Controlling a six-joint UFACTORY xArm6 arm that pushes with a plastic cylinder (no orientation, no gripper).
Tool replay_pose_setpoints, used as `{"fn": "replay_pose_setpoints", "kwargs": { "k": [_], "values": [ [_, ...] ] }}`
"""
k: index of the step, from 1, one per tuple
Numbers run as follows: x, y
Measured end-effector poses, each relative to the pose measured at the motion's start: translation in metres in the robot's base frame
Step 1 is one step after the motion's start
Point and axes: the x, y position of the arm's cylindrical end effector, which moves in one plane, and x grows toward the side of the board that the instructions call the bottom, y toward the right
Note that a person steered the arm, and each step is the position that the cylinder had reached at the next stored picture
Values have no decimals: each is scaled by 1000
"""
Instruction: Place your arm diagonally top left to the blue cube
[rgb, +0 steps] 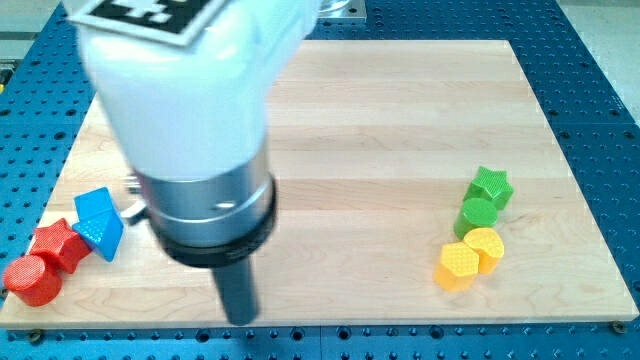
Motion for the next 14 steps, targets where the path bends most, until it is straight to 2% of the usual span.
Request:
{"fn": "replay_pose_setpoints", "kwargs": {
  "k": [2, 5, 6, 7, 8, 9, 10, 11, 14],
  "values": [
    [-1, -52],
    [0, -57],
    [-23, -22],
    [-72, 16],
    [-132, -7],
    [-164, -75],
    [-172, -158],
    [-172, -213],
    [-170, -216]
  ]
}}
